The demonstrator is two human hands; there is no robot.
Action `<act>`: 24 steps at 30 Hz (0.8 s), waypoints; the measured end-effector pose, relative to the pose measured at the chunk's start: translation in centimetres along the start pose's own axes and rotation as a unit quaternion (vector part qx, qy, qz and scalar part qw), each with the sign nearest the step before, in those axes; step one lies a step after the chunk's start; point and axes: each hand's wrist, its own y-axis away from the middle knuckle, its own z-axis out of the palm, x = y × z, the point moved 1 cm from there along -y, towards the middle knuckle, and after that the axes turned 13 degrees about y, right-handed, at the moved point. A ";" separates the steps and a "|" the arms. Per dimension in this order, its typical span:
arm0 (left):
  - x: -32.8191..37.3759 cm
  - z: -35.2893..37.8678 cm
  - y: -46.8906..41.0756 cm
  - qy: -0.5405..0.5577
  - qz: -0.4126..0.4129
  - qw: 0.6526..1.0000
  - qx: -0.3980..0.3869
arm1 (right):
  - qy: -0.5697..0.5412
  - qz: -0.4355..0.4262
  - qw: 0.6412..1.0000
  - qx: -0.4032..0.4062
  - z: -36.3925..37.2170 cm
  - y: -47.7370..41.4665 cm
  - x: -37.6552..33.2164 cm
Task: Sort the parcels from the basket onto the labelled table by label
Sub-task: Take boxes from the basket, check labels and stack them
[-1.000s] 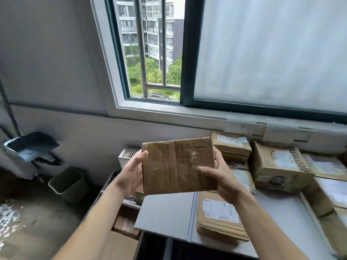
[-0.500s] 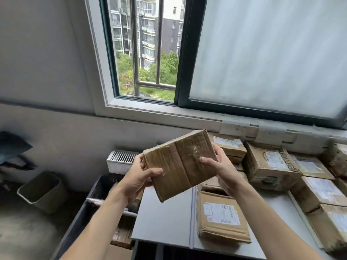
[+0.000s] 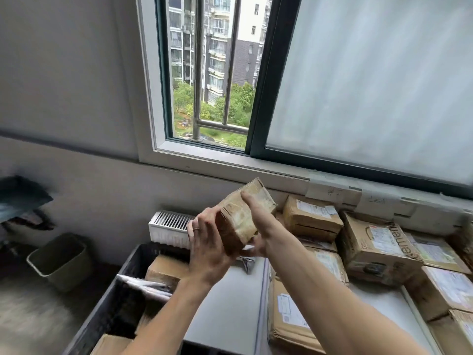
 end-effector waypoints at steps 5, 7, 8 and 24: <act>-1.1 0.1 1.1 -0.072 0.152 0.986 -0.018 | -0.005 0.039 0.999 -0.035 0.5 -1.6 1.9; -1.3 0.0 1.6 -0.074 0.184 0.979 -0.036 | -0.034 0.057 0.997 -0.025 0.4 -4.5 3.6; -1.6 0.1 1.7 -0.073 0.187 0.979 -0.044 | -0.050 0.061 0.997 -0.012 0.2 -6.4 4.6; -3.0 -2.9 -1.0 0.353 -0.383 0.838 -0.161 | 0.040 -0.247 0.968 0.030 -4.1 -2.1 5.9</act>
